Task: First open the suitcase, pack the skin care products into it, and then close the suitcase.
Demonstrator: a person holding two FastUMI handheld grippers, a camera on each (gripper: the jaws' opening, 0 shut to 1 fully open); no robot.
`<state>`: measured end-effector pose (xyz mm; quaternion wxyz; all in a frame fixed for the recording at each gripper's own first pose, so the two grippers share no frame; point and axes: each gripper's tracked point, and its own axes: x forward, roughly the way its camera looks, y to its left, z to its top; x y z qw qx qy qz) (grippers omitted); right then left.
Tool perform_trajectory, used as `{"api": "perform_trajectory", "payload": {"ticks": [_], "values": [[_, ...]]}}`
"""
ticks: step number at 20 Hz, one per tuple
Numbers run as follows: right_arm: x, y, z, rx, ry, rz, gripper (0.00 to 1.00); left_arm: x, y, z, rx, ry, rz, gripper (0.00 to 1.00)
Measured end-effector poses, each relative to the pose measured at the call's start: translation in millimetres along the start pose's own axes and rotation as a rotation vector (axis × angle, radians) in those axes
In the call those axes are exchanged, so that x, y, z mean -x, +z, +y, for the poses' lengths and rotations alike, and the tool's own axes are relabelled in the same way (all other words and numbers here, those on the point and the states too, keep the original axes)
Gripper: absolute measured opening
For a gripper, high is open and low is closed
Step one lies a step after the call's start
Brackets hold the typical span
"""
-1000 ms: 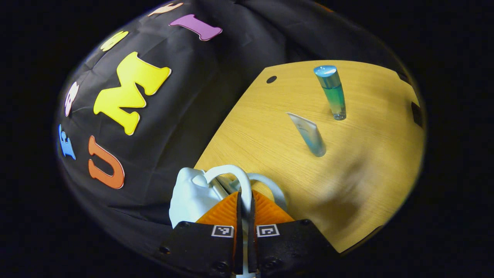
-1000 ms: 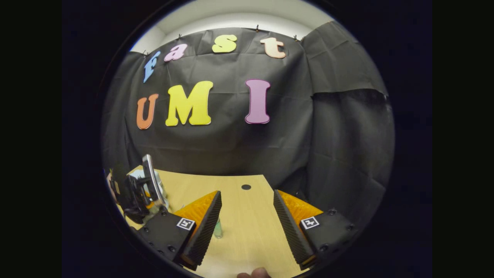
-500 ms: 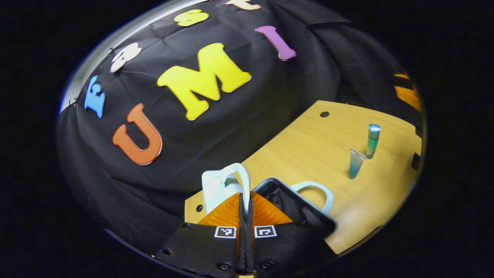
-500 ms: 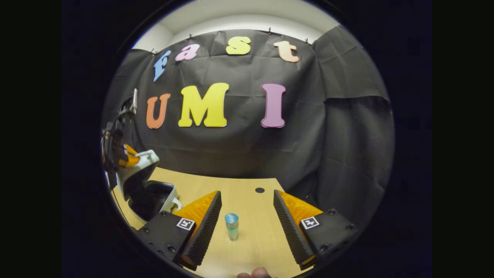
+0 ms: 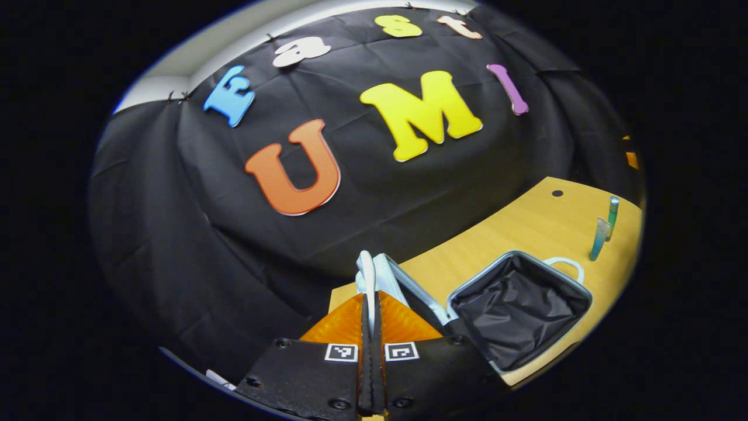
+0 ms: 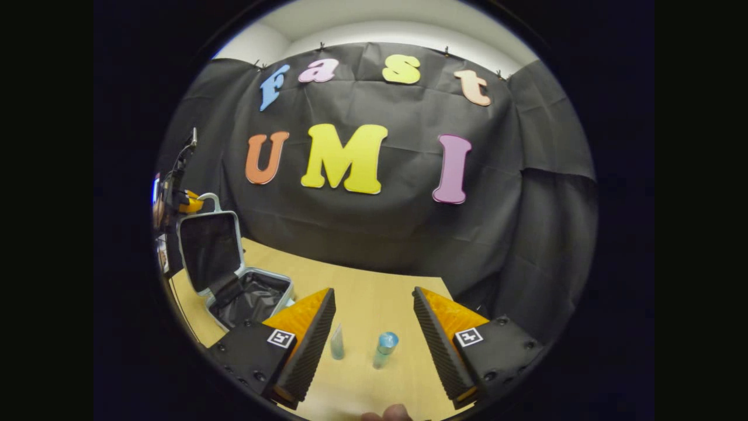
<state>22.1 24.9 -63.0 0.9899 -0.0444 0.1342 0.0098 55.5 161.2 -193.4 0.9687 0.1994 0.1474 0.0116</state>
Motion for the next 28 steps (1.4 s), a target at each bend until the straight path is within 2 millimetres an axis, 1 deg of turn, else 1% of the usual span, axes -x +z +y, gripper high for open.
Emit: {"api": "perform_trajectory", "payload": {"ticks": [1,3,4,6,8,10,11,12,15,18,19,20,21,22,23,24,25,26,27,28], "values": [[-1,0,6,0.007,0.002,0.009,0.81,-8,-17,16,0.042,0.007,0.016,0.02],[-1,-3,20,0.026,0.009,0.031,0.81,-23,-64,37,0.148,0.008,0.059,0.02],[-1,-3,28,0.036,0.017,0.042,0.81,-37,-90,49,0.202,0.004,0.075,0.02],[-2,-6,42,0.06,0.031,0.052,0.81,-61,-135,50,0.291,-0.02,0.116,0.03],[-4,-11,53,0.093,0.037,0.078,0.81,-78,-180,44,0.387,-0.059,0.158,0.03],[-4,-14,61,0.11,0.044,0.095,0.81,-83,-218,32,0.453,-0.092,0.219,0.03],[-5,-14,62,0.116,0.041,0.101,0.81,-84,-229,26,0.465,-0.105,0.242,0.03],[-6,-15,64,0.117,0.039,0.106,0.82,-87,-238,25,0.476,-0.114,0.249,0.03],[-9,-16,74,0.121,0.045,0.116,0.81,-92,-249,24,0.509,-0.112,0.251,0.03],[-8,-15,82,0.141,0.064,0.11,0.81,-94,-265,18,0.553,-0.09,0.27,0.04],[-8,-13,81,0.149,0.065,0.104,0.81,-94,-263,21,0.578,-0.079,0.244,0.06],[-6,-11,77,0.153,0.063,0.099,0.81,-98,-267,21,0.594,-0.066,0.243,0.08],[-6,-11,73,0.15,0.059,0.096,0.81,-97,-271,24,0.598,-0.045,0.254,0.11],[-4,-10,71,0.148,0.057,0.094,0.81,-94,-272,27,0.594,-0.025,0.259,0.2],[-3,-11,67,0.147,0.051,0.095,0.81,-93,-273,29,0.583,-0.013,0.263,0.24],[-3,-13,63,0.142,0.047,0.099,0.81,-89,-271,35,0.571,0.007,0.263,0.22],[-3,-14,61,0.135,0.049,0.105,0.81,-86,-265,39,0.562,0.013,0.256,0.4],[-3,-16,59,0.135,0.054,0.109,0.81,-77,-258,41,0.547,0.011,0.25,0.57],[-4,-17,55,0.133,0.054,0.11,0.81,-65,-248,45,0.527,0.012,0.239,0.74],[-4,-17,52,0.124,0.058,0.108,0.81,-58,-234,51,0.503,0.025,0.214,0.92]]}}
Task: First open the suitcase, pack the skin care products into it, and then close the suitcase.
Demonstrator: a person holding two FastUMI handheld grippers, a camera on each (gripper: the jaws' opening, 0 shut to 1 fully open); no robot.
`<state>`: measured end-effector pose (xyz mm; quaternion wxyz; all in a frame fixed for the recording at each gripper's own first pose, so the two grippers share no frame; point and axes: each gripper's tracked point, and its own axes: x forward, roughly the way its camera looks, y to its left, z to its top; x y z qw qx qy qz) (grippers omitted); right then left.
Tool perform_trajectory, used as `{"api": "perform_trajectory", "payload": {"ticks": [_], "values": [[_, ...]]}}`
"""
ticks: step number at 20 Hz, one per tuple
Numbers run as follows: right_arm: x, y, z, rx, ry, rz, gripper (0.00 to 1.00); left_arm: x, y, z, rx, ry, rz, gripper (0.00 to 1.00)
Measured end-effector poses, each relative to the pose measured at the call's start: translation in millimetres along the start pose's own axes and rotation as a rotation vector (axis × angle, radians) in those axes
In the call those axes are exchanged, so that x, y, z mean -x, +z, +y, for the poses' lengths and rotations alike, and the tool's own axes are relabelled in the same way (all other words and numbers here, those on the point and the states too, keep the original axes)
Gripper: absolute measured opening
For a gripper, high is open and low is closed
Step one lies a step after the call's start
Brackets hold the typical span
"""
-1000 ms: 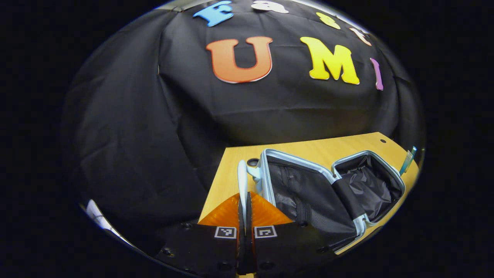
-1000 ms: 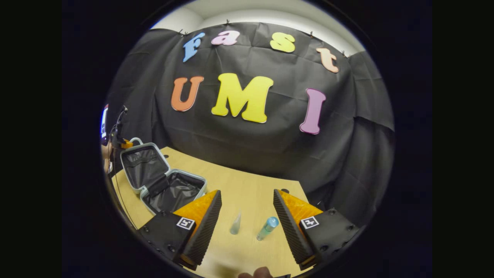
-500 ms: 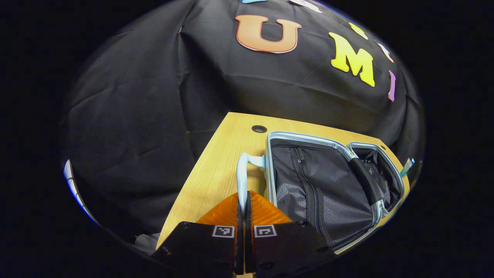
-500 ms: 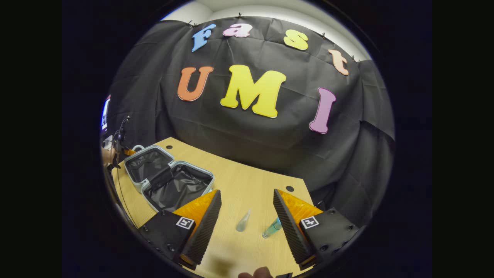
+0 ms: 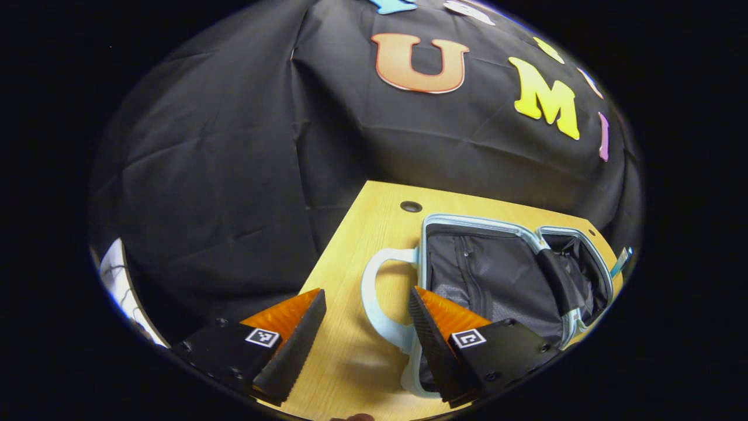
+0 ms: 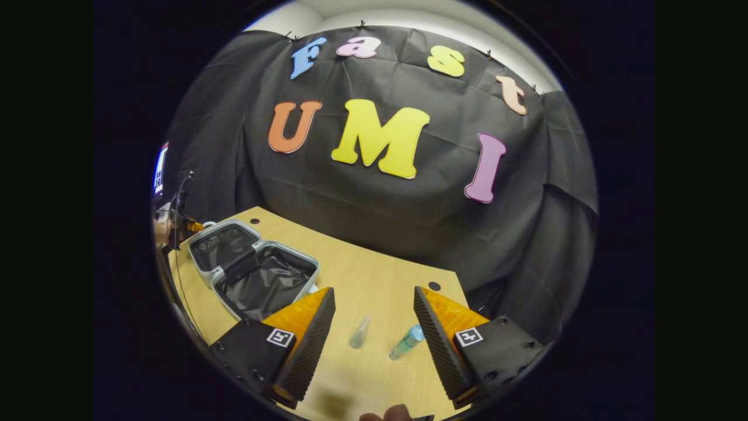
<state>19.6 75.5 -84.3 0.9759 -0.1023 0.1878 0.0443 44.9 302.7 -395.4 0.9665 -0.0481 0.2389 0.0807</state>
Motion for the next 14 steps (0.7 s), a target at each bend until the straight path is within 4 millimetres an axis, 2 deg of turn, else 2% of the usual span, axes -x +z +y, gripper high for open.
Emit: {"api": "perform_trajectory", "payload": {"ticks": [1,3,6,7,9,10,13,14], "values": [[0,0,-3,-0.015,0.001,-0.006,0.81,13,16,-4,-0.017,0.008,-0.037,0.93],[3,1,-8,-0.043,0.012,-0.022,0.81,43,46,-24,-0.024,0.014,-0.104,0.93],[6,0,-20,-0.063,0.026,-0.035,0.81,88,95,-72,-0.082,0.036,-0.216,0.94],[8,1,-28,-0.07,0.026,-0.047,0.8,104,113,-94,-0.098,0.04,-0.263,0.95],[12,4,-45,-0.091,0.015,-0.074,0.81,133,136,-137,-0.122,0.039,-0.325,0.95],[15,4,-56,-0.1,0.004,-0.086,0.81,145,147,-164,-0.123,0.029,-0.359,0.96],[22,3,-84,-0.121,-0.023,-0.119,0.8,169,147,-256,-0.142,-0.075,-0.389,0.95],[25,1,-93,-0.129,-0.03,-0.124,0.81,174,144,-285,-0.146,-0.115,-0.388,0.9]]}}
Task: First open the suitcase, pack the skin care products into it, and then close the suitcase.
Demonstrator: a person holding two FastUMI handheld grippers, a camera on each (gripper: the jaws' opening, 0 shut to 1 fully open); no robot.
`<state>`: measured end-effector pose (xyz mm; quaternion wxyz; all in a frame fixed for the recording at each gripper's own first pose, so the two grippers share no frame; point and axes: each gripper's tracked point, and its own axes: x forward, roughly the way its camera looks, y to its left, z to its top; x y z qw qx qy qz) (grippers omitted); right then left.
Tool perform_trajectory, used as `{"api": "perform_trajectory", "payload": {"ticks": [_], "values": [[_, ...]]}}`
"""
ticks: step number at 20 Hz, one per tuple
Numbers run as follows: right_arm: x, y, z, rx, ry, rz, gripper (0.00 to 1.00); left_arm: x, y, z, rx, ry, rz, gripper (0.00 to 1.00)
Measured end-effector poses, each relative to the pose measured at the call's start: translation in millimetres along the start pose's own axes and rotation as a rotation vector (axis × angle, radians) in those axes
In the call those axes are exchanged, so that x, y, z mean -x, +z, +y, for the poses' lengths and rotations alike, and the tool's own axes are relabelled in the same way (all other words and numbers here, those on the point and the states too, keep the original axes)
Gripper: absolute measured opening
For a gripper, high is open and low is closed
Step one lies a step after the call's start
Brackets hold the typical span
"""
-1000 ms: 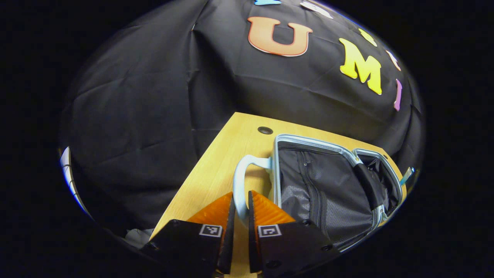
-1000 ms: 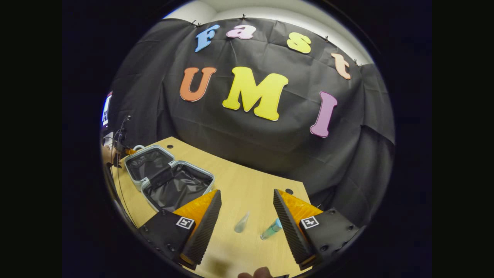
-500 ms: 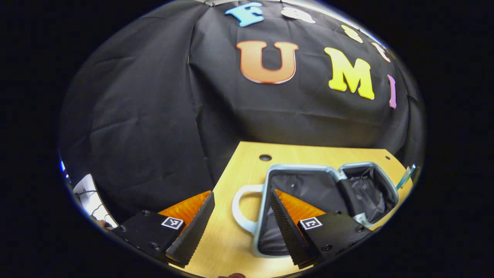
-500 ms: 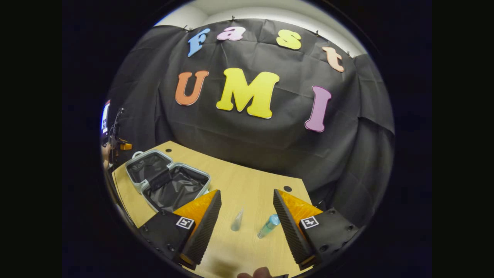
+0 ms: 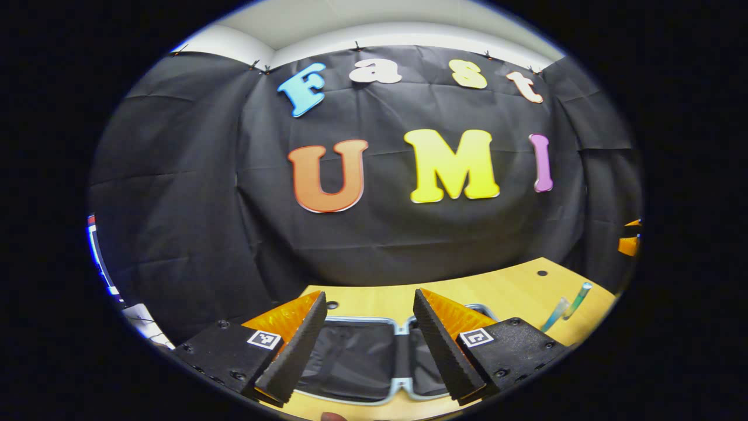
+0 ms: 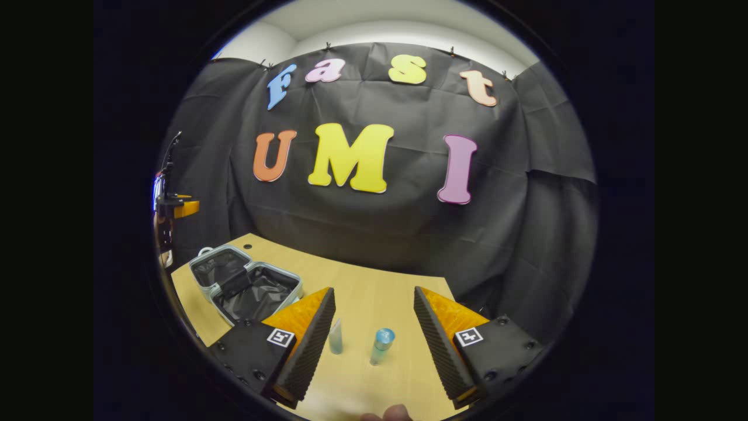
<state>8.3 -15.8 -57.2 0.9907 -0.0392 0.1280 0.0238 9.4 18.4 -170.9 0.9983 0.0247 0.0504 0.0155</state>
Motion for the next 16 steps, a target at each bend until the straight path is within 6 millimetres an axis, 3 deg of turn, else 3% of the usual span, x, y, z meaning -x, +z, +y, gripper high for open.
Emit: {"api": "perform_trajectory", "payload": {"ticks": [1,4,5,8,12,13,16], "values": [[2,-1,-7,-0.009,-0.006,-0.004,0.81,3,0,-28,0.002,-0.026,-0.001,0.94],[10,-4,-29,-0.018,-0.022,-0.015,0.81,15,7,-91,0.031,-0.038,-0.038,0.9],[13,-6,-35,-0.021,-0.024,-0.016,0.81,19,9,-110,0.053,-0.041,-0.054,0.94],[18,-16,-48,-0.039,-0.024,-0.006,0.81,27,11,-175,0.035,-0.095,-0.07,0.94],[21,-28,-62,-0.056,-0.017,0.002,0.81,35,5,-230,0.03,-0.138,-0.064,0.9],[21,-31,-67,-0.06,-0.018,0.005,0.81,34,-2,-239,0.03,-0.137,-0.049,1.0],[15,-47,-71,-0.081,-0.008,0.025,0.81,36,-26,-280,0.036,-0.191,-0.001,0.98]]}}
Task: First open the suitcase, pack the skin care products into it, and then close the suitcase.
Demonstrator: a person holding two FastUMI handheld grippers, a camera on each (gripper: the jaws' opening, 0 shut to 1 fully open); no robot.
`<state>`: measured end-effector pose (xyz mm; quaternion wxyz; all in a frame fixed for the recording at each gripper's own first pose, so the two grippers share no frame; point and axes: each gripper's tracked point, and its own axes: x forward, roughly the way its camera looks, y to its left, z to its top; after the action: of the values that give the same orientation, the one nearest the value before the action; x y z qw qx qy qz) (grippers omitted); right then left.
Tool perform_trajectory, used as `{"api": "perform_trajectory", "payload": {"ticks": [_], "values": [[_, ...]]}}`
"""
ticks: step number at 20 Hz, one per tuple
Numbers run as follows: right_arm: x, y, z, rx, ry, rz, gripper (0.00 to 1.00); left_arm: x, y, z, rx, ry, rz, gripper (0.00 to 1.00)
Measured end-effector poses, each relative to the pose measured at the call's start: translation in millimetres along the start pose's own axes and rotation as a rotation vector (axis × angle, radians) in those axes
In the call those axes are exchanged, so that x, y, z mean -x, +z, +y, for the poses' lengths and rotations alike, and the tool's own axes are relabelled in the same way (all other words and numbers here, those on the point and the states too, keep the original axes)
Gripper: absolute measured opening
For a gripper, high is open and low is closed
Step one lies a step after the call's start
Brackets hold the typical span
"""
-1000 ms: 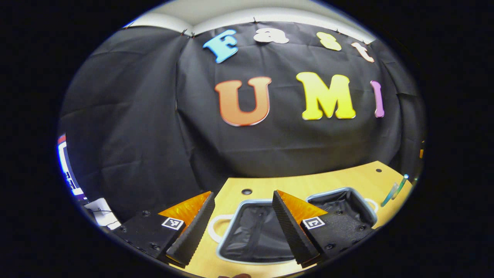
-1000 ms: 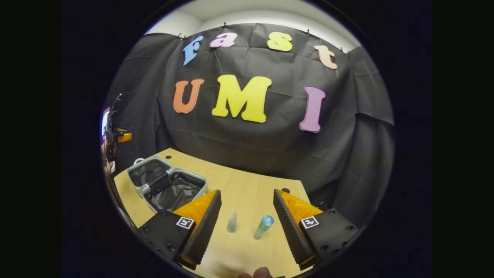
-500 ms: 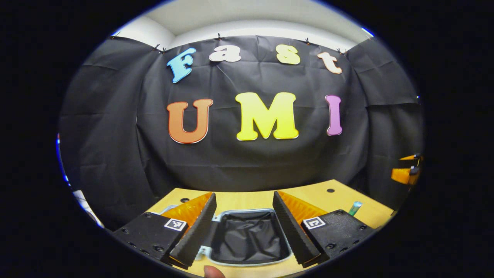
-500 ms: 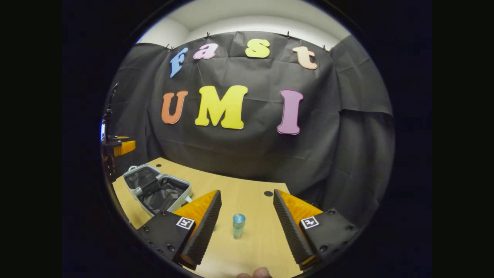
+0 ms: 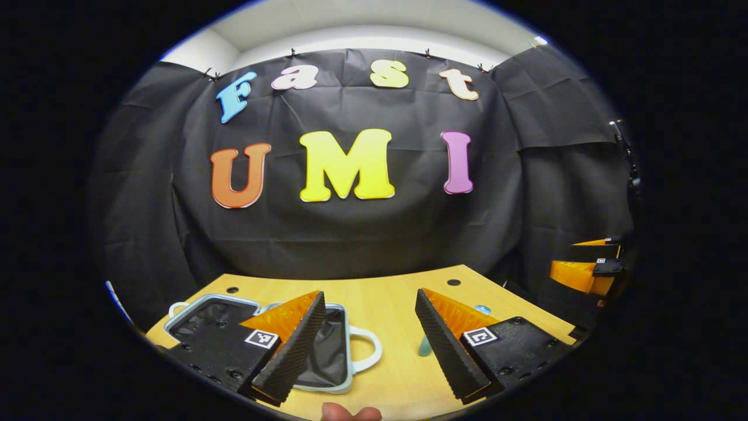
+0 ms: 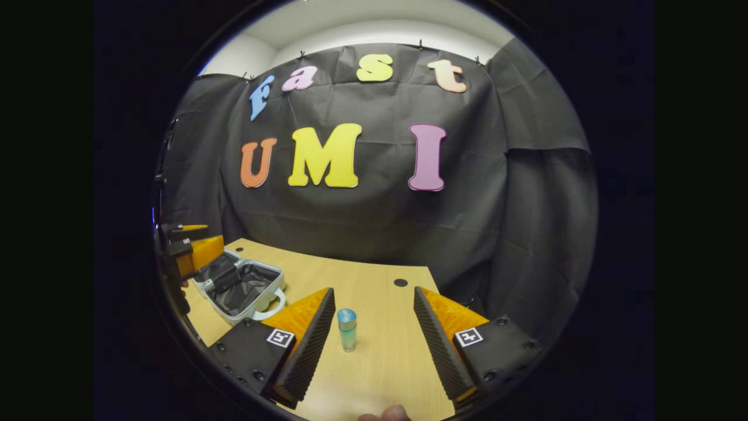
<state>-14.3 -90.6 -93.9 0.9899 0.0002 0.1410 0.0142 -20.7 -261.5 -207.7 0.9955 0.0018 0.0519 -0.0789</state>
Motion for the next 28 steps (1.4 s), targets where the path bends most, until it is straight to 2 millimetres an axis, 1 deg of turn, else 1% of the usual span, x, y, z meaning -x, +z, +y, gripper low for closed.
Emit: {"api": "perform_trajectory", "payload": {"ticks": [2,3,5,8,10,12,13,15,16,17,20,21,24,27,28], "values": [[-7,-23,2,0.003,0.012,0.046,0.81,-9,-28,-30,0.016,-0.069,0.055,0.99],[-9,-36,2,0.003,0.018,0.075,0.81,-12,-47,-44,0.036,-0.101,0.099,0.99],[-12,-65,-1,-0.007,0.023,0.14,0.81,-20,-80,-65,0.071,-0.143,0.171,0.99],[-9,-100,-10,-0.001,0.021,0.212,0.81,-43,-122,-81,0.084,-0.153,0.241,0.99],[-9,-117,-21,0.012,0.003,0.248,0.81,-59,-150,-86,0.115,-0.146,0.283,0.99],[-5,-132,-36,0.009,-0.024,0.285,0.81,-70,-174,-88,0.149,-0.132,0.324,0.99],[-1,-137,-41,0.004,-0.035,0.3,0.81,-76,-182,-86,0.159,-0.121,0.335,0.99],[4,-145,-51,0.0,-0.058,0.322,0.8,-93,-193,-88,0.162,-0.119,0.355,0.99],[6,-148,-55,-0.005,-0.067,0.332,0.81,-101,-200,-92,0.164,-0.13,0.372,0.96],[7,-151,-58,-0.014,-0.076,0.342,0.81,-105,-207,-95,0.169,-0.143,0.395,0.96],[9,-152,-64,-0.031,-0.095,0.351,0.81,-122,-218,-94,0.158,-0.14,0.418,0.96],[10,-152,-65,-0.035,-0.099,0.349,0.81,-125,-221,-93,0.152,-0.132,0.428,0.96],[9,-151,-68,-0.036,-0.108,0.351,0.8,-134,-228,-99,0.132,-0.138,0.452,0.95],[8,-154,-70,-0.043,-0.111,0.362,0.81,-137,-234,-101,0.141,-0.143,0.48,0.94],[7,-153,-70,-0.043,-0.112,0.361,0.81,-137,-235,-101,0.139,-0.139,0.49,0.86]]}}
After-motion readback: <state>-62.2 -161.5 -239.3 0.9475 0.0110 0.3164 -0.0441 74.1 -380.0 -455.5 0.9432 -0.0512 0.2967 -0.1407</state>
